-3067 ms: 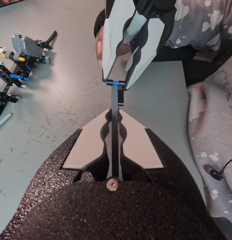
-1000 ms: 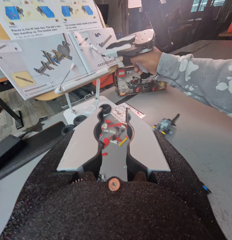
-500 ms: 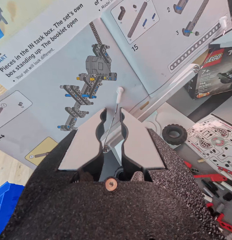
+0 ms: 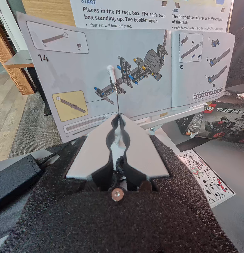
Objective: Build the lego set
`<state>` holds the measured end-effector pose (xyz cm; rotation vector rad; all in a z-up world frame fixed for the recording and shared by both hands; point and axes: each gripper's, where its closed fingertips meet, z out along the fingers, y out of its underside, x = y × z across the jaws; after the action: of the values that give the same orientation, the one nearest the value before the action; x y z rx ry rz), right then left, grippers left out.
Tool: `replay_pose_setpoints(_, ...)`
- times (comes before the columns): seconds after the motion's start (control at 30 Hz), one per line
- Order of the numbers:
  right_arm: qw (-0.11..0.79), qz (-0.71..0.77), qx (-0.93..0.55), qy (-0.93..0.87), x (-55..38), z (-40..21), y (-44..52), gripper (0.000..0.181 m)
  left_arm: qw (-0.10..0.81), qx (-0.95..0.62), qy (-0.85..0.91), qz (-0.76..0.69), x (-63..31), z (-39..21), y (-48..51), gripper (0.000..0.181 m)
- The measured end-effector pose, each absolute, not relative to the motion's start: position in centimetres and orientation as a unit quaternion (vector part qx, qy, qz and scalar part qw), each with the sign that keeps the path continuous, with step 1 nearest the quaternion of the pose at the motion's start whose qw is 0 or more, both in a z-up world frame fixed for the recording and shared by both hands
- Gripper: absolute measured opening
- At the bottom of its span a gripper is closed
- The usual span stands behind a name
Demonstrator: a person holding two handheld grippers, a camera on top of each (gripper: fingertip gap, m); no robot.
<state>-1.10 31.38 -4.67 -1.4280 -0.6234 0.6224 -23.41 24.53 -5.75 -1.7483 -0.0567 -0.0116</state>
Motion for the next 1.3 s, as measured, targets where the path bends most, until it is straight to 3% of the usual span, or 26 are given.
replay_pose_setpoints(0.13, 0.649, 0.234, -0.673, -0.265, -2.9, -3.0, 35.6, 0.086, 0.642, -0.766, -0.047, -0.004, -23.9, -6.6, 23.7, 0.003)
replay_pose_setpoints(0.2, 0.637, 0.204, -0.693, -0.270, -4.0, -3.6, 37.2, 0.090, 0.637, -0.768, -0.068, -0.015, -24.6, -7.1, 23.1, 0.003)
replay_pose_setpoints(0.3, 0.645, 0.177, -0.699, -0.254, -4.7, -4.1, 37.6, 0.087, 0.628, -0.770, -0.095, -0.059, -25.4, -7.8, 22.1, 0.008)
replay_pose_setpoints(0.37, 0.657, 0.174, -0.693, -0.240, -4.6, -4.1, 37.2, 0.085, 0.630, -0.770, -0.064, -0.079, -24.8, -7.5, 21.9, 0.021)
replay_pose_setpoints(0.57, 0.681, 0.154, -0.677, -0.232, -4.4, -3.8, 36.9, 0.072, 0.637, -0.770, 0.033, -0.005, -22.9, -5.9, 24.2, 0.030)
replay_pose_setpoints(0.7, 0.701, 0.118, -0.652, -0.261, -4.3, -3.4, 36.2, 0.050, 0.631, -0.776, 0.008, -0.013, -23.4, -6.4, 25.4, 0.005)
replay_pose_setpoints(0.9, 0.723, 0.107, -0.624, -0.278, -4.0, -3.1, 35.2, 0.048, 0.649, -0.747, -0.085, -0.114, -24.8, -7.2, 24.1, 0.009)
replay_pose_setpoints(1.07, 0.709, 0.133, -0.633, -0.280, -3.8, -4.1, 35.1, 0.064, 0.645, -0.742, -0.106, -0.147, -24.9, -7.7, 23.7, 0.011)
replay_pose_setpoints(1.23, 0.697, 0.151, -0.639, -0.288, -3.6, -4.8, 35.2, 0.046, 0.638, -0.750, -0.099, -0.143, -24.9, -7.9, 23.5, 0.012)
replay_pose_setpoints(1.3, 0.697, 0.162, -0.632, -0.296, -3.7, -4.8, 34.8, 0.031, 0.634, -0.754, -0.098, -0.140, -24.8, -8.1, 23.3, 0.013)
